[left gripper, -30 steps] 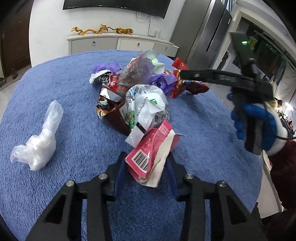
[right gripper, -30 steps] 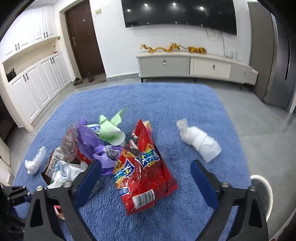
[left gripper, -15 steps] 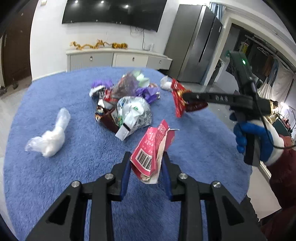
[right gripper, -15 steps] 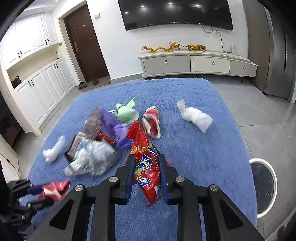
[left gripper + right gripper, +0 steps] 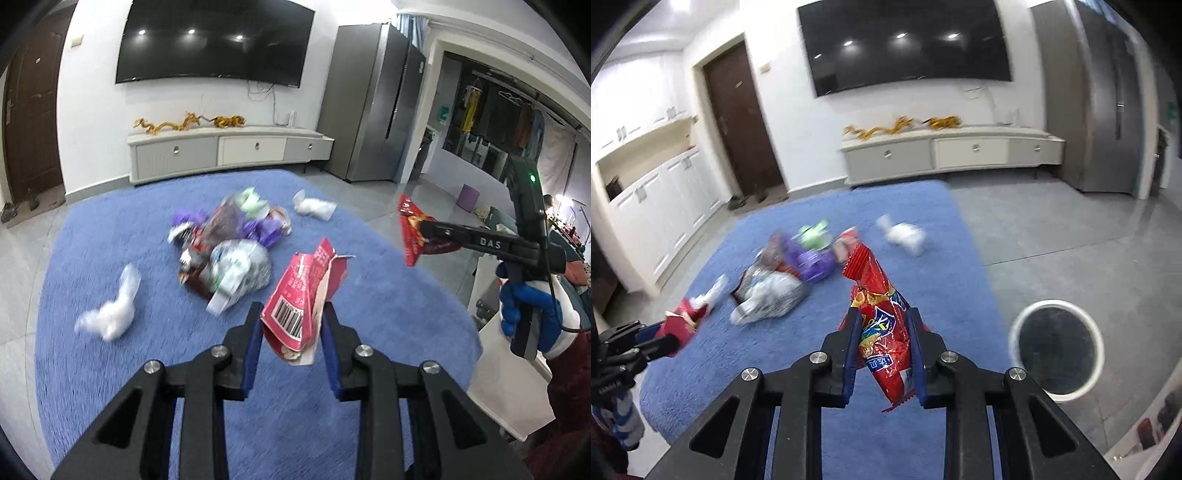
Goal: Collect trash
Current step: 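Carry both wrappers over the trash bin and open both tools to drop them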
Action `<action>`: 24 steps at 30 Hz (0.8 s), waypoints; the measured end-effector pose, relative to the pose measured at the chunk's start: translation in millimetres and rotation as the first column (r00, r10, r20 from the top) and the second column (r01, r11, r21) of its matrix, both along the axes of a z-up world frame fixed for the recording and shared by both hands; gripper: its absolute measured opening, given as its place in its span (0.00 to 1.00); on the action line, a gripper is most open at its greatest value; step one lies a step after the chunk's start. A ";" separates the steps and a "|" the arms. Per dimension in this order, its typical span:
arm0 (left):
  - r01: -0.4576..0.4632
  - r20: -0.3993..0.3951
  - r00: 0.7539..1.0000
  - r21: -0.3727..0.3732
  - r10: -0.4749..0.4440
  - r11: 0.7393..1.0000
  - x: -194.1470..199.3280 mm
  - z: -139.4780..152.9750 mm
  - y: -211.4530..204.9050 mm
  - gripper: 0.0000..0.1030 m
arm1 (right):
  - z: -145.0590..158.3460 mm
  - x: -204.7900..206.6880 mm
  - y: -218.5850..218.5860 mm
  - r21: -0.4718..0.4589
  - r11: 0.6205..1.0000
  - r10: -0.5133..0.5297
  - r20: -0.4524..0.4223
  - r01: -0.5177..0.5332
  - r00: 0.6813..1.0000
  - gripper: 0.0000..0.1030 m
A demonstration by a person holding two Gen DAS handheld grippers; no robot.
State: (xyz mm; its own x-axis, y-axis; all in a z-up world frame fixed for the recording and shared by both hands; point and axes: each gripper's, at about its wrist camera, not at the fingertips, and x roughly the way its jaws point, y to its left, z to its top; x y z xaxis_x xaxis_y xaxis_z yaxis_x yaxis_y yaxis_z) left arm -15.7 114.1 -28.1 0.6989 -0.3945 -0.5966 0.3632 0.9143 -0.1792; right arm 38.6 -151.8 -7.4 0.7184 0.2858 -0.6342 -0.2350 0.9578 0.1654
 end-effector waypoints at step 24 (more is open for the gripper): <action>0.350 -0.325 0.888 0.013 -0.327 0.937 259.9 -49.3 -352.9 0.28 | -108.4 112.2 -261.5 0.103 0.863 -0.463 -0.231 0.495 0.856 0.25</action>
